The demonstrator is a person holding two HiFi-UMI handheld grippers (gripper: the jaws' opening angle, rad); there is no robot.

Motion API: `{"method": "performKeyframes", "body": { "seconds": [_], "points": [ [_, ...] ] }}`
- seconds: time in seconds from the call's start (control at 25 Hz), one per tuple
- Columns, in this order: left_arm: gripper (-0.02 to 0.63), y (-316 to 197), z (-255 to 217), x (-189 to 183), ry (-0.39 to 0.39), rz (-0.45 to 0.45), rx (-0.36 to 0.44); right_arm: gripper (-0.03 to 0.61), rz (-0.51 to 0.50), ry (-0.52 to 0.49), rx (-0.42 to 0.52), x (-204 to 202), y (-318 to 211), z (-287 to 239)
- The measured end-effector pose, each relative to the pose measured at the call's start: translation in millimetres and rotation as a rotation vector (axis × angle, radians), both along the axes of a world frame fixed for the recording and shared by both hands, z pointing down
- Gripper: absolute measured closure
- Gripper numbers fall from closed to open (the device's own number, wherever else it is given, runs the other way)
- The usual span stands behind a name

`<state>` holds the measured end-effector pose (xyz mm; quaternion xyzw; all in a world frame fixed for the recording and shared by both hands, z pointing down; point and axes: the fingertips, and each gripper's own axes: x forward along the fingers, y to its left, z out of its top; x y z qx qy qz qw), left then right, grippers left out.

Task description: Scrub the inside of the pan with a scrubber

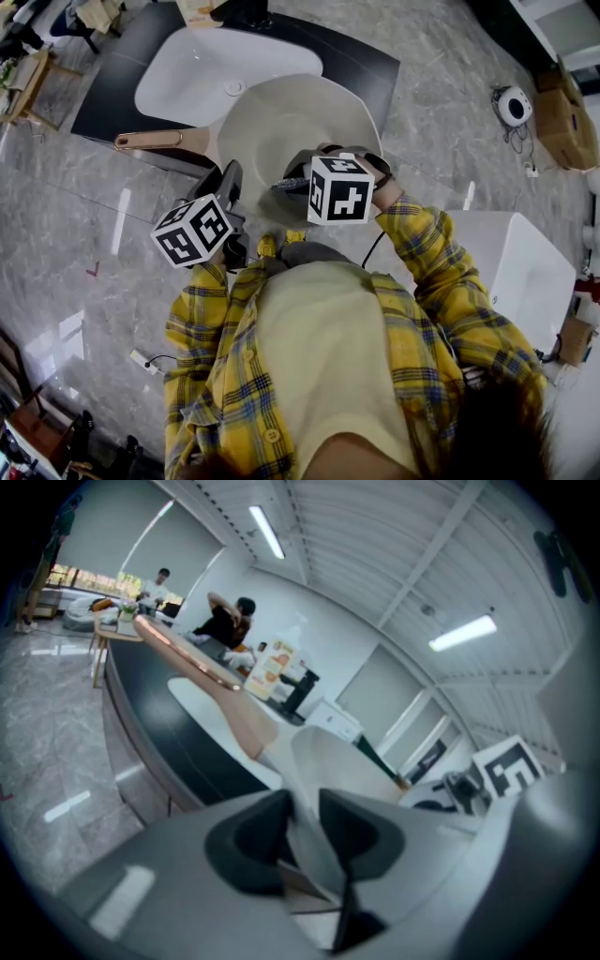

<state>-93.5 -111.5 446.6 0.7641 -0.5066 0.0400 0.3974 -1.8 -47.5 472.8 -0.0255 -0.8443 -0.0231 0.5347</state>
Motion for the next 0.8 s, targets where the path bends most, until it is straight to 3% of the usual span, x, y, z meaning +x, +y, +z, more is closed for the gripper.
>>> {"method": "performKeyframes", "body": {
  "seconds": [0.28,0.48,0.8],
  "points": [
    [0.506,0.9,0.7,-0.1,0.0,-0.002,-0.002,0.495,0.129,-0.044,0.306,7.5,-65.6,-17.4],
    [0.506,-0.6,-0.4,-0.6,0.001,-0.006,-0.005,0.495,0.171,0.016,0.556,16.1,-107.7,-30.6],
    [0.506,-0.6,-0.7,0.0,0.002,-0.012,-0.007,0.495,0.113,0.125,0.733,21.5,-130.9,-24.0]
  ]
}}
